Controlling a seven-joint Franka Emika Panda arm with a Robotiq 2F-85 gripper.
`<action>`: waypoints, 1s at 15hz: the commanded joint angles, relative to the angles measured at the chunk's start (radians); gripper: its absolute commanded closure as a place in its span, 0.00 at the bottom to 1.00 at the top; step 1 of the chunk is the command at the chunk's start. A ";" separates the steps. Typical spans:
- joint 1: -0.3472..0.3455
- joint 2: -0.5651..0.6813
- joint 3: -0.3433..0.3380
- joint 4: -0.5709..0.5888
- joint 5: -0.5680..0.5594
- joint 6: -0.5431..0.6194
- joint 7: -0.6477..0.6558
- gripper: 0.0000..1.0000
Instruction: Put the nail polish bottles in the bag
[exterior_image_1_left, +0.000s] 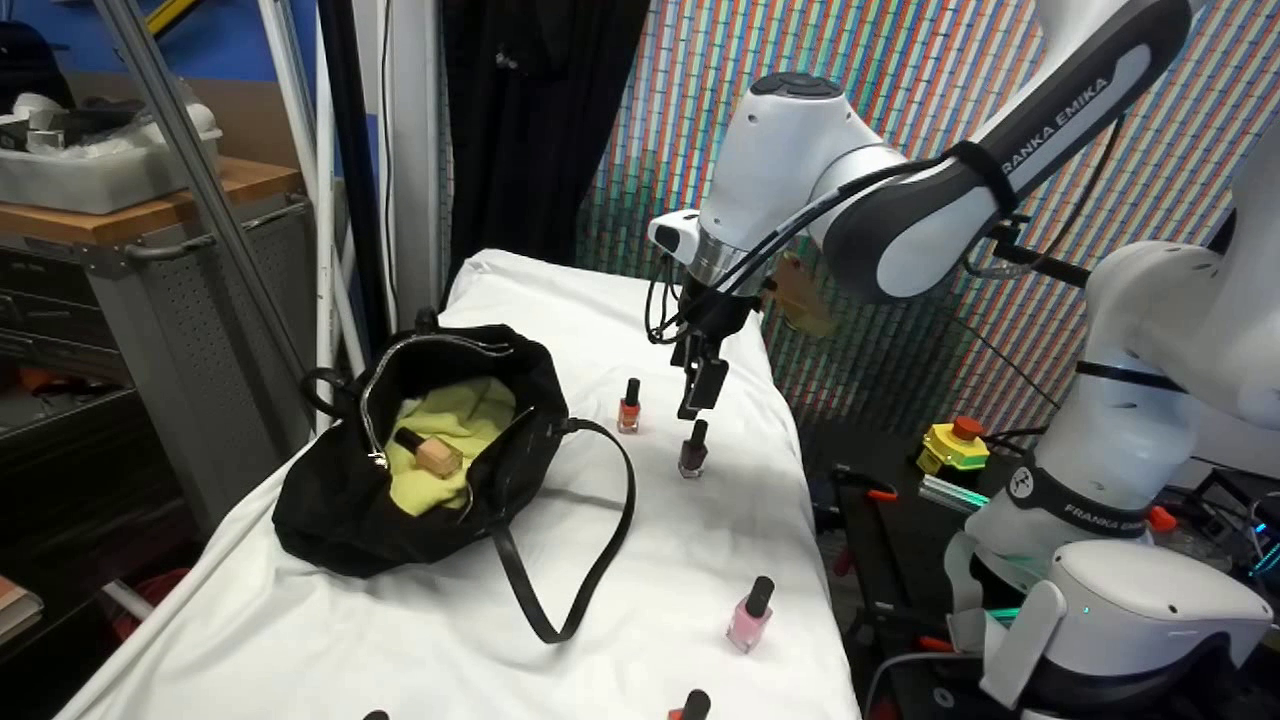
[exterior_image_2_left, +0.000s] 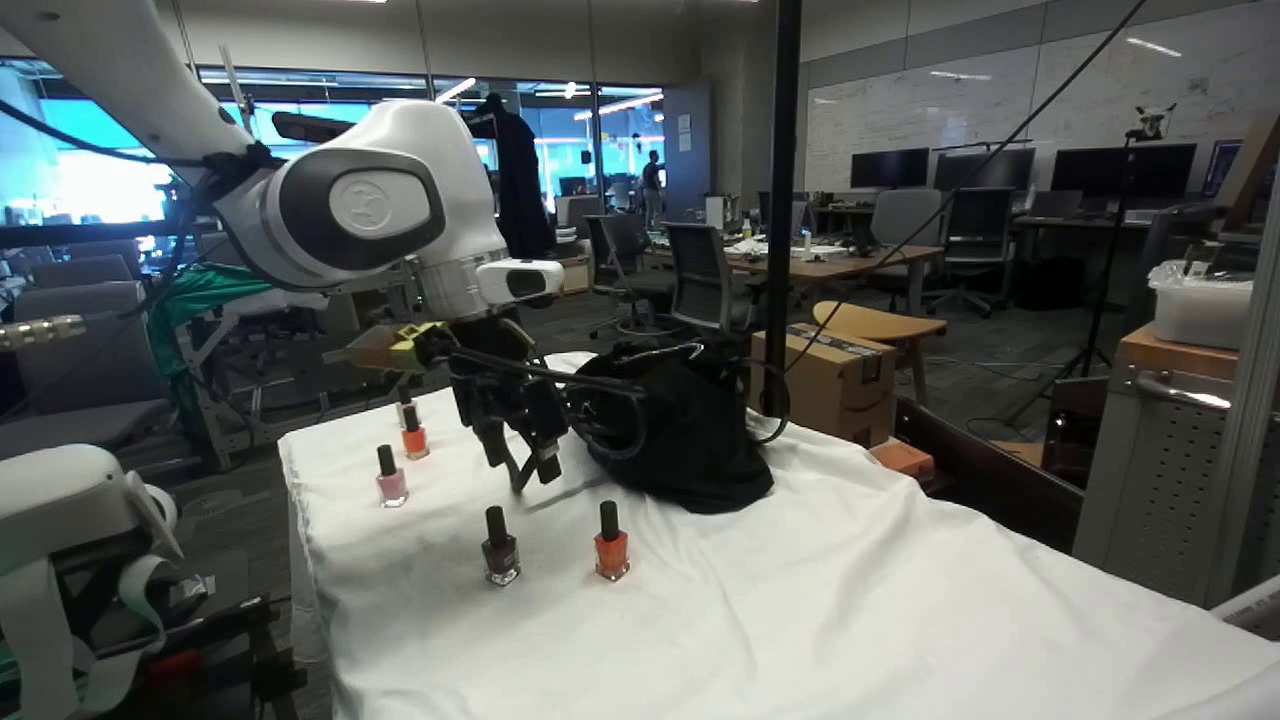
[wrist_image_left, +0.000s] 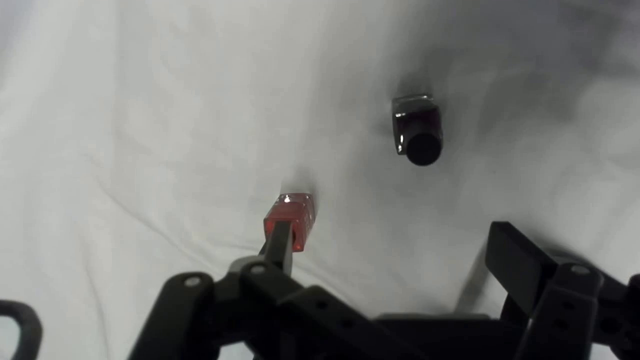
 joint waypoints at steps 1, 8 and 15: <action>-0.014 0.086 -0.018 0.046 0.028 0.052 -0.114 0.00; -0.029 0.200 -0.024 0.107 0.060 0.077 -0.230 0.00; -0.044 0.262 -0.020 0.138 0.092 0.075 -0.284 0.00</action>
